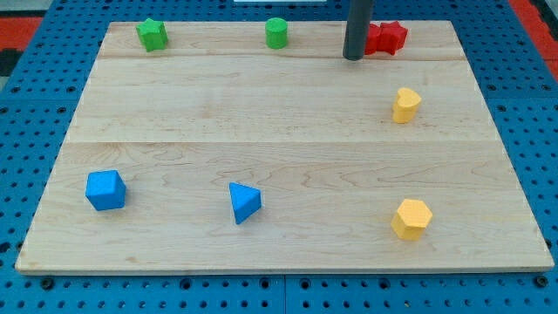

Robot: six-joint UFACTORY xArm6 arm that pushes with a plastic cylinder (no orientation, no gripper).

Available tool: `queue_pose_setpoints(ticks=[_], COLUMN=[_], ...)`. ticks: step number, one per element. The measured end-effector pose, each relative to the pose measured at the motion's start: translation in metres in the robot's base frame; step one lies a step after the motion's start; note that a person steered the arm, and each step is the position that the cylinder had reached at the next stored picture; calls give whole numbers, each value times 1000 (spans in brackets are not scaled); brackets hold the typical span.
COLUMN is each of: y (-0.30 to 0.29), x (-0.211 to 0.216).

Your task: Move the blue triangle into the blue cube

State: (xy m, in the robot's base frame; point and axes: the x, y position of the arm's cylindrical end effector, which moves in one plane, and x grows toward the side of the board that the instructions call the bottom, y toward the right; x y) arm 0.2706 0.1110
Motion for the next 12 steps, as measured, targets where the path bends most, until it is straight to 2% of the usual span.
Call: queue_pose_setpoints(ticks=[2, 3, 4, 5, 7, 9, 10, 12], y=[0, 18, 48, 44, -43, -52, -53, -91], x=[0, 10, 49, 75, 83, 186, 220, 265])
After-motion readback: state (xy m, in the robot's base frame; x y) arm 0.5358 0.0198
